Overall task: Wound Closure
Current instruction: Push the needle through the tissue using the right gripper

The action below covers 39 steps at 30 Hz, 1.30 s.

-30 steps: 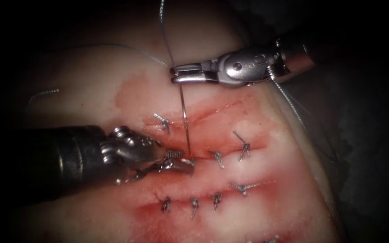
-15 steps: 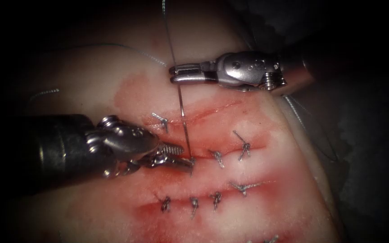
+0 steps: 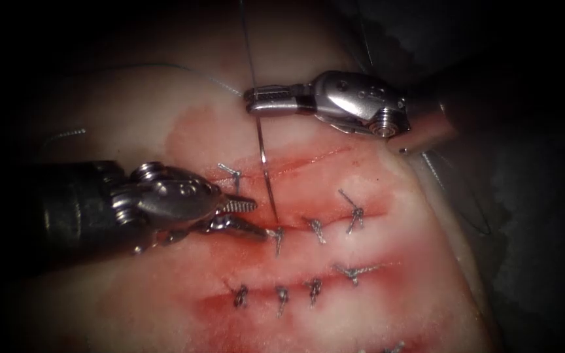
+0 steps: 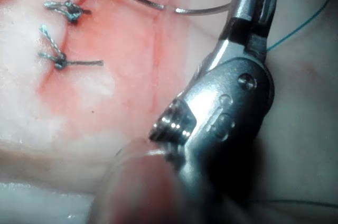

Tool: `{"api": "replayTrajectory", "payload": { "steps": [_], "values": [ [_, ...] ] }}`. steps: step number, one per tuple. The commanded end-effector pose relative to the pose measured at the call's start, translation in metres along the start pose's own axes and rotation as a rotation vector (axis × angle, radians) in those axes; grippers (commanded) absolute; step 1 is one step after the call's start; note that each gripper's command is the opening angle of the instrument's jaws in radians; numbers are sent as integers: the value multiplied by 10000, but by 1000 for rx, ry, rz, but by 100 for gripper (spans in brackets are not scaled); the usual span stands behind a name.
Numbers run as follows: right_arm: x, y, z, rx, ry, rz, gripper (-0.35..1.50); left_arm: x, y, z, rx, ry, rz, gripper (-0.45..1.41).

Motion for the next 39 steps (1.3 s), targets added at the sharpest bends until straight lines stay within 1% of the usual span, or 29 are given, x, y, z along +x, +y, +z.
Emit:
{"api": "replayTrajectory", "payload": {
  "steps": [1, 2, 3, 4, 5, 7, 9, 13, 16, 17, 22, 25, 26, 27, 28, 29, 31, 34, 35, 36, 37, 38, 39],
  "values": [
    [10, -5, 5, -2, 24, -95, -35, -6, 5, 6, -1, -3, -1, 41],
    [10, -5, 6, 12, 29, -171, -35, -5, 5, 6, -1, -3, 0, 41],
    [9, -5, 6, 27, 16, -257, -35, -4, 5, 6, -1, -3, 1, 37],
    [8, -4, 6, 27, 13, -269, -35, -3, 5, 6, -1, -3, 2, 36],
    [8, -4, 6, 27, 9, -281, -35, -1, 5, 6, -19, -6, 3, 34],
    [7, -5, 6, 27, 6, -292, -35, 1, 5, 6, -25, -7, 4, 34],
    [4, -5, 6, 26, -11, -335, -35, 2, 5, 6, -25, -8, 5, 32],
    [4, -5, 6, 26, -11, -335, -35, 2, 6, 6, -34, -9, 5, 31],
    [6, -6, 6, 29, 6, -291, -35, 2, 10, 5, -47, -11, 12, 31],
    [8, -6, 6, 30, 20, -237, -35, 3, 13, 3, -56, -16, 31, 31],
    [12, -5, 5, 29, 27, -194, -35, 6, 21, 1, -69, -14, 63, 31],
    [14, -4, 5, 29, 27, -116, -35, 6, 27, 0, -83, -15, 99, 31],
    [15, -3, 6, 28, 19, -66, -35, 5, 29, 0, -96, -14, 145, 31],
    [15, -3, 6, 28, 16, -54, -35, 4, 32, 3, -105, -11, 226, 34],
    [15, -4, 6, 28, 13, -42, -35, 2, 34, 5, -107, -9, 266, 36],
    [15, -4, 6, 28, 13, -42, -35, 2, 34, 5, -107, -9, 266, 36],
    [15, -4, 5, 28, 8, -25, -35, 1, 37, 7, -107, -4, 343, 37],
    [14, -3, 5, 29, -11, 24, -35, -1, 39, 8, -110, 5, 559, 37],
    [14, -3, 5, 29, -21, 44, -35, -3, 39, 8, -96, -1, 635, 39],
    [14, -3, 5, 27, -35, 70, -35, -7, 39, 9, -66, -7, 739, 42],
    [14, -3, 5, 30, -42, 81, -35, -9, 38, 10, -45, -10, 803, 47],
    [14, -3, 5, 30, -42, 81, -35, -9, 38, 10, -45, -10, 803, 47],
    [14, -3, 4, 30, -45, 85, -35, -10, 38, 11, -33, -12, 839, 49]
  ]
}}
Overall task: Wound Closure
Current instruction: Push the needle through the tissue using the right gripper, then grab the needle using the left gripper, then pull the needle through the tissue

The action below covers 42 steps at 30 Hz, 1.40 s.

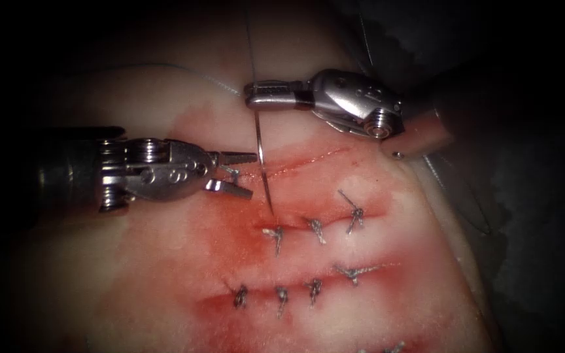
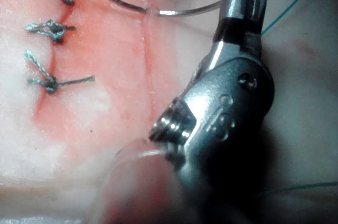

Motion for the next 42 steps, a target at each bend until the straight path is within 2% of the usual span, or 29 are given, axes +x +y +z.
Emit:
{"api": "replayTrajectory", "payload": {
  "steps": [1, 4, 10, 15, 22, 23, 24, 25, 27, 28, 29, 30, 31, 32, 35, 36, 37, 38, 42],
  "values": [
    [5, 1, 7, 1, -8, 9, -35, -1, 7, 7, 9, -9, 30, 52],
    [5, 1, 6, 11, -18, 23, -35, 2, 1, 9, 20, -19, 102, 56],
    [6, 1, 7, 35, -31, 43, -35, 3, -3, 15, 37, -34, 143, 61],
    [7, 1, 6, 86, -27, 39, -35, 8, -9, 26, 44, -36, 184, 56],
    [7, 2, 7, 84, -27, 40, -35, 13, -17, 66, 43, -33, 200, 32],
    [7, 2, 7, 84, -27, 40, -35, 13, -17, 69, 45, -34, 204, 24],
    [7, 3, 7, 84, -27, 40, -35, 13, -16, 73, 50, -41, 214, -18],
    [7, 3, 7, 84, -27, 40, -35, 14, -16, 73, 51, -48, 195, -45],
    [15, 2, 8, 104, 54, -188, -35, 14, -17, 71, 55, -62, 113, -45],
    [11, 2, 8, 120, 28, -349, -21, 15, -17, 71, 51, -76, 95, -45],
    [11, 2, 8, 120, 28, -349, -21, 15, -17, 71, 51, -76, 95, -45],
    [4, 8, 9, 111, -36, -461, 37, 15, -18, 70, 41, -117, 57, -45],
    [3, 15, 10, 115, -36, -496, 94, 13, -19, 68, 18, -179, 3, -45],
    [2, 18, 10, 117, -35, -508, 106, 12, -18, 67, 11, -205, -16, -45],
    [2, 22, 12, 129, -31, -521, 109, 6, -16, 66, 5, -252, -69, -45],
    [1, 23, 13, 139, -27, -539, 116, 3, -15, 65, 6, -267, -103, -45],
    [0, 25, 15, 158, -18, -590, 130, -3, -12, 64, 4, -321, -176, -45],
    [0, 25, 15, 158, -18, -590, 130, -3, -12, 64, 4, -321, -176, -45],
    [-8, 30, 14, 213, 2, -606, 133, -19, -9, 68, 2, -496, -385, -45]
  ]
}}
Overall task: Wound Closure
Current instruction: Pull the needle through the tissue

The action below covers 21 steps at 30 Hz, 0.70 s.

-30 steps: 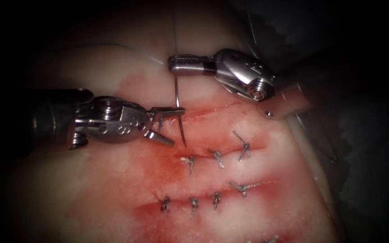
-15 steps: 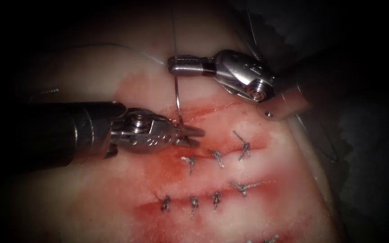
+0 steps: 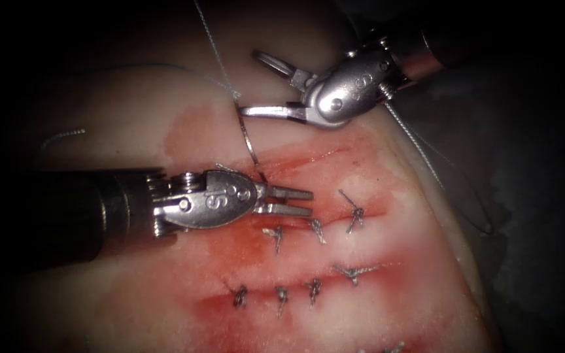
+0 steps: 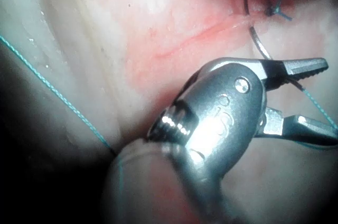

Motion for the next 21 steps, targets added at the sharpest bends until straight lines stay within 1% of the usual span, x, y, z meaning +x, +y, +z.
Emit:
{"api": "replayTrajectory", "payload": {
  "steps": [1, 2, 3, 4, 5, 6, 7, 8, 9, 10, 11, 12, 13, 14, 16, 18, 19, 20, 21],
  "values": [
    [1, 0, 7, 14, 5, -4, 133, -1, 6, 10, 1, -34, -50, -45],
    [1, 0, 7, 14, 5, -4, 133, -1, 6, 10, 1, -34, -50, -45],
    [-1, -1, 7, 17, 7, -3, 133, -2, 4, 12, -2, -63, -100, -45],
    [-5, -4, 8, 19, 8, 2, 133, -7, 0, 16, -16, -125, -280, -45],
    [-7, -5, 8, 19, 8, 3, 133, -10, -2, 17, -32, -154, -370, -45],
    [-9, -6, 9, 19, 9, 5, 133, -22, -5, 19, -70, -208, -611, -45],
    [-10, -7, 9, 19, 9, 6, 133, -28, -5, 18, -82, -234, -729, -45],
    [-10, -7, 9, 19, 9, 6, 133, -28, -5, 18, -82, -234, -729, -45],
    [-10, -7, 8, 19, 9, 7, 131, -40, -7, 16, -88, -284, -947, -45],
    [-10, -7, 8, 19, 9, 7, 131, -40, -7, 16, -88, -284, -947, -45],
    [-10, -7, 8, 19, 9, 7, 131, -44, -7, 14, -79, -305, -1015, -45],
    [-10, -7, 8, 20, 9, 6, 131, -52, -7, 9, -68, -352, -1158, -45],
    [-9, -7, 8, 20, 9, 6, 131, -55, -7, 7, -62, -371, -1213, -45],
    [-9, -7, 8, 19, 9, 6, 131, -65, -6, 0, -50, -417, -1316, -45],
    [-9, -7, 8, 19, 9, 6, 131, -79, -2, -7, -18, -478, -1406, -45],
    [-9, -7, 8, 19, 9, 6, 131, -99, 5, -18, 12, -559, -1429, -45],
    [-9, -7, 8, 19, 9, 6, 131, -121, 10, -31, 40, -625, -1442, -45],
    [-9, -7, 7, 19, 9, 6, 131, -161, 18, -60, 58, -688, -1433, -45],
    [-9, -8, 7, 19, 9, 6, 131, -173, 20, -70, 53, -704, -1403, -45]
  ]
}}
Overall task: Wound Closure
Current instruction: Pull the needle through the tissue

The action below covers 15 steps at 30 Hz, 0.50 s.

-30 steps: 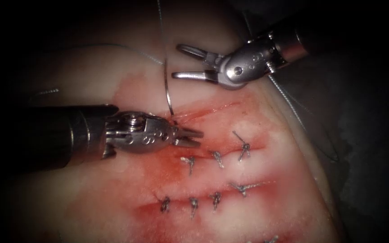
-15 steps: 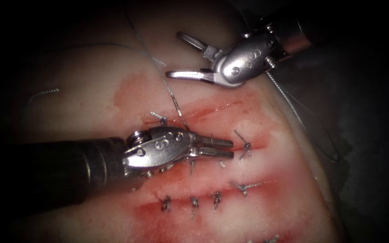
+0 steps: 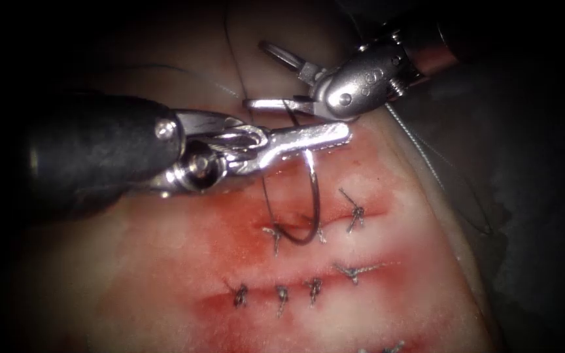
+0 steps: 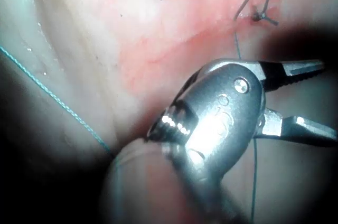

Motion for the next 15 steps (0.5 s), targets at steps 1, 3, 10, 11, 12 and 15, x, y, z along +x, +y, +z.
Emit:
{"api": "replayTrajectory", "payload": {
  "steps": [1, 3, 10, 11, 12, 15],
  "values": [
    [6, 1, 7, 0, -4, -1, 131, -12, -12, 6, 18, -10, 31, -45],
    [6, 2, 7, 1, -3, -1, 130, -38, -58, -2, 66, -47, 149, -45],
    [4, 1, 5, 7, 2, -6, 128, -111, -145, -33, 127, -90, 765, -45],
    [2, -1, 4, 14, 7, -3, 128, -116, -151, -35, 128, -97, 877, -45],
    [0, -3, 4, 15, 8, -1, 128, -115, -153, -35, 112, -81, 949, -45],
    [-7, -9, 1, 28, 8, 11, 125, -104, -142, -26, 77, -1, 1061, -45]
  ]
}}
